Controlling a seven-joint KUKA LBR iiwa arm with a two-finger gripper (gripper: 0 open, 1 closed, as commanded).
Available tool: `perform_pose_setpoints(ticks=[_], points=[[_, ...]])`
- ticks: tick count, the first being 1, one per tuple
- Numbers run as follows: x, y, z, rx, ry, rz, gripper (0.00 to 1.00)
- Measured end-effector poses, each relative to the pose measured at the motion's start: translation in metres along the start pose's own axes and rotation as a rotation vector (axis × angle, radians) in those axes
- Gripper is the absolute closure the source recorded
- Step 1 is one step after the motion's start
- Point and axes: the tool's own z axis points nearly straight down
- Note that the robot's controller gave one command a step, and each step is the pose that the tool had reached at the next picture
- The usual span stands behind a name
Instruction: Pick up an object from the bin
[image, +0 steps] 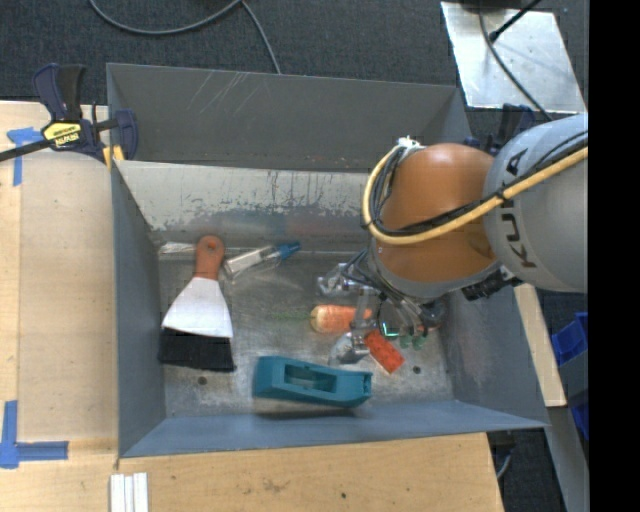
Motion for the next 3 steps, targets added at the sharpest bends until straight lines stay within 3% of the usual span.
perform_pose_setpoints(ticks=[1, 2, 3], points=[[-0.002, 0.0, -0.004, 0.0, -0.008, 0.002, 0.0], [0.009, 0.011, 0.062, -0.001, -0.012, 0.027, 0.0], [0.013, 0.02, 0.092, 0.005, -0.028, 0.084, 0.0]])
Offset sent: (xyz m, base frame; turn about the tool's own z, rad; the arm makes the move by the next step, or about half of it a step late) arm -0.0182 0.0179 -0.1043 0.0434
